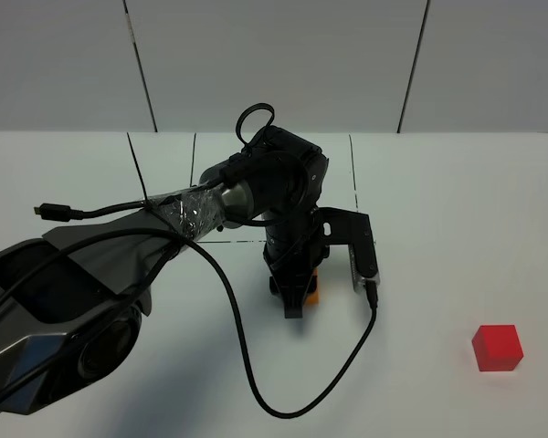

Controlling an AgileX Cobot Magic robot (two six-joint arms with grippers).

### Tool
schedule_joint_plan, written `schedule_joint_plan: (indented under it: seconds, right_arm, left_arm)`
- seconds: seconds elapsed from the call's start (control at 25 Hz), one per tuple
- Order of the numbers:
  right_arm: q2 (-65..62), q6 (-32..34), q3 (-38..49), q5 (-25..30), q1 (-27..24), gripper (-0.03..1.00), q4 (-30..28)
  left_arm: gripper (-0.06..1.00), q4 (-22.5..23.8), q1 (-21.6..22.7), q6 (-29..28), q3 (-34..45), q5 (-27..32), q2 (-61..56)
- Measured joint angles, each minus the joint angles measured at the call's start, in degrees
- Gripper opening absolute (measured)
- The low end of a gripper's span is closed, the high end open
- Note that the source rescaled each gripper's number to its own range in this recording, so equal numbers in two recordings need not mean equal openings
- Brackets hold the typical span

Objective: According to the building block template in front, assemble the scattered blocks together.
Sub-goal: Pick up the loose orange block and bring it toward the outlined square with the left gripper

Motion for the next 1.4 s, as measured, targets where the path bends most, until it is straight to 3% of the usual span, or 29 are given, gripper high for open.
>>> schedule_joint_plan:
  seconds: [0.6, 0.72, 0.92, 1.04, 1.16, 1.4]
  right_arm:
    - [0.0, 0.0, 0.0, 0.0, 0.0, 0.73, 0.0]
    - [0.0, 0.0, 0.0, 0.0, 0.0, 0.73, 0.0]
    - [0.0, 0.0, 0.0, 0.0, 0.0, 0.73, 0.0]
    - [0.0, 0.0, 0.0, 0.0, 0.0, 0.73, 0.0]
    - [0.0, 0.0, 0.0, 0.0, 0.0, 0.73, 0.0]
    - [0.0, 0.0, 0.0, 0.0, 0.0, 0.73, 0.0]
  left_arm:
    - [0.04, 0.0, 0.0, 0.8, 0.0, 0.3, 0.0]
    - [0.24, 0.0, 0.0, 0.8, 0.0, 0.3, 0.0]
    - [0.73, 0.5, 0.0, 0.8, 0.0, 0.3, 0.0]
    - [0.92, 1.8, 0.0, 0.0, 0.0, 1.0, 0.0]
    - [0.99, 4.0, 0.0, -2.4, 0.0, 1.8, 0.0]
    - [1.00, 5.3, 0.0, -4.4, 0.0, 2.6, -0.7]
